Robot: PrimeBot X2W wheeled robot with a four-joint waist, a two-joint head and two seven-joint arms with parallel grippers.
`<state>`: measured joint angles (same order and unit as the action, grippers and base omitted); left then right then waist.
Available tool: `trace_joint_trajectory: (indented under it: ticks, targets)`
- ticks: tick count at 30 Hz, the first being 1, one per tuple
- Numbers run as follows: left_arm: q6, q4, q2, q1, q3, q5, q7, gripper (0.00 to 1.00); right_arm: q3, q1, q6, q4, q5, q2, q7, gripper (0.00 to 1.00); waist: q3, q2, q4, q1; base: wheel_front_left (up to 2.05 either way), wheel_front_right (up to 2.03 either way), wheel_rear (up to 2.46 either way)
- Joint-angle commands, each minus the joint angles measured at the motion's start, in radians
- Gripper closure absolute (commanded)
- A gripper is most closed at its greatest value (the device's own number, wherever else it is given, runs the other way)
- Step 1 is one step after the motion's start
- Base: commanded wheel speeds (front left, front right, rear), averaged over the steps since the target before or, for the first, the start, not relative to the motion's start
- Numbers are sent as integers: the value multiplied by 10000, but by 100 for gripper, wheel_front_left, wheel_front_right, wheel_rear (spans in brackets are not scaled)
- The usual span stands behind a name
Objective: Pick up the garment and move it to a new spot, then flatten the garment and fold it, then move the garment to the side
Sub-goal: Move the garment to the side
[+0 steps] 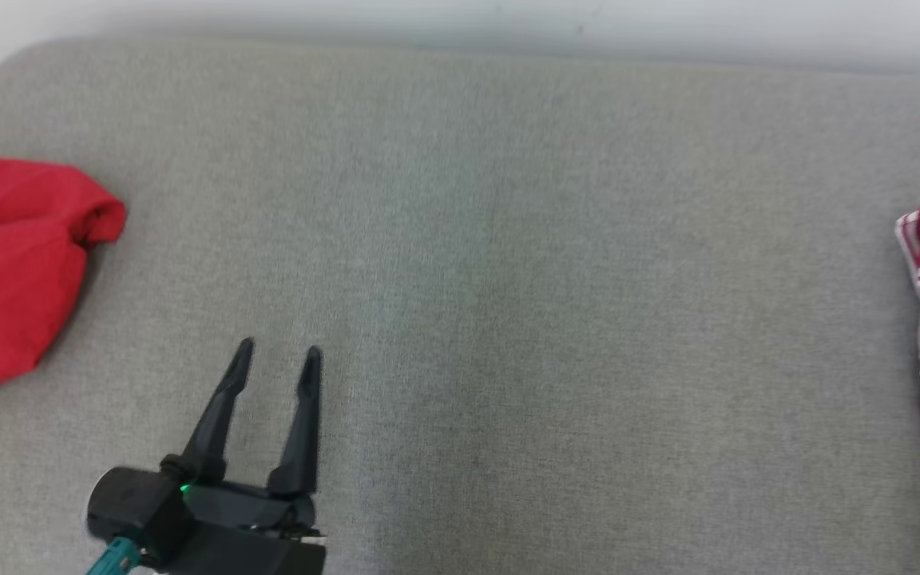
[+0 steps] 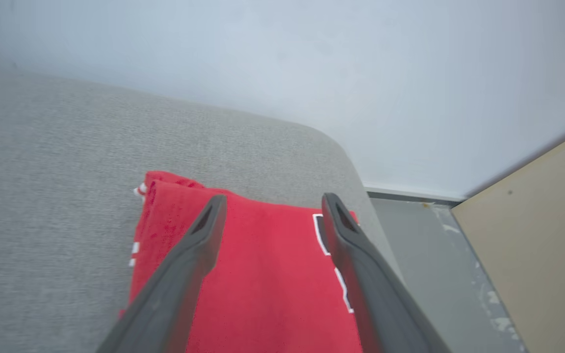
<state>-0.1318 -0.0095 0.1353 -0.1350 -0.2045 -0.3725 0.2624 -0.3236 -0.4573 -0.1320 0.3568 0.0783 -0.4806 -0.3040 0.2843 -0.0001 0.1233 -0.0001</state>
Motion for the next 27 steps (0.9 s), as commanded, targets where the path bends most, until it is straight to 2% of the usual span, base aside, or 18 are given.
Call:
trace_joint_trajectory:
  ticks: [1,7,15,19,27]
  targets:
    - [47,156,24,193,160,60,32,0,3,219,29,-58,-491,517,369,0,-727,1,-265,1,0,0,0]
    - [119,969,-277,545,811,32,32,0,1122,1256,29,-381,-1911,1526,1759,0,-2024,1,-554,1,0,0,0]
    - [195,1315,-493,1319,1557,678,31,0,2264,2904,27,-1935,-2418,2436,2463,0,-3378,1,-896,1,0,0,0]
    - [133,1419,-620,1744,1741,832,31,0,2380,3501,27,-2312,-2625,2909,2815,0,-3815,1,-987,1,0,0,0]
    - [71,1577,-771,2070,2113,437,31,0,2466,4352,27,-2048,-2408,3633,3627,0,-4194,1,-932,1,0,0,0]
